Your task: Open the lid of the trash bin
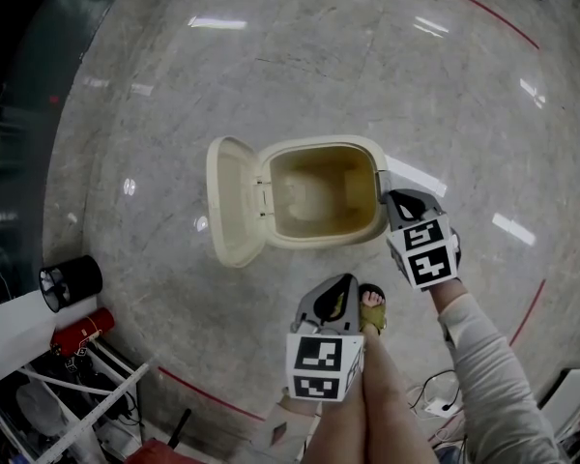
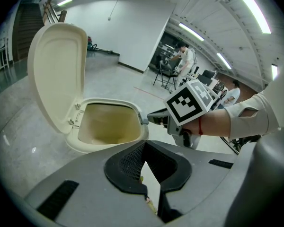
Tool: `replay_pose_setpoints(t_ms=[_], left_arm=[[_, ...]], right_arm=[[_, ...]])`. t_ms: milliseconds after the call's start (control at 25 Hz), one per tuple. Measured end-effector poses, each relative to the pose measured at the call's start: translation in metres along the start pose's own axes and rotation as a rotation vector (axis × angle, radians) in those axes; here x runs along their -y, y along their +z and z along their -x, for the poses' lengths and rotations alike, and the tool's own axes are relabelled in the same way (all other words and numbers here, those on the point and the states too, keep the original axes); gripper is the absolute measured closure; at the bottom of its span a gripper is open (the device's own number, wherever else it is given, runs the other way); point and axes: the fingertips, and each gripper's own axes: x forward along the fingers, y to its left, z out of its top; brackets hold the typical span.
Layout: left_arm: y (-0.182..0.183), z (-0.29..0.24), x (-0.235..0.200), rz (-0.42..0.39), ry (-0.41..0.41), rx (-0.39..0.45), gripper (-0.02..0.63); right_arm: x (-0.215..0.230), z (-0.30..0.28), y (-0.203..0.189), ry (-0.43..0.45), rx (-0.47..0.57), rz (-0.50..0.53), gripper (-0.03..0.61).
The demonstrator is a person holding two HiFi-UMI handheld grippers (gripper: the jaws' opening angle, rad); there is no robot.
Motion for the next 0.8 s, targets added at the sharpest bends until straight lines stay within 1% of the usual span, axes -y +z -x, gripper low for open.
replay_pose_setpoints(t_ms=[480, 800], left_arm=[[0.012, 0.021, 0.004, -0.013, 0.016, 0.020, 0.609], [0.019, 0.039, 0.011, -0.003, 0.021, 0.042, 0.609]], right_arm=[[-0.029, 0.059, 0.026, 0.056, 0.103, -0.041, 0.578], [-0.047, 0.109, 0.042, 0.063, 0.167, -0.091, 0.578]])
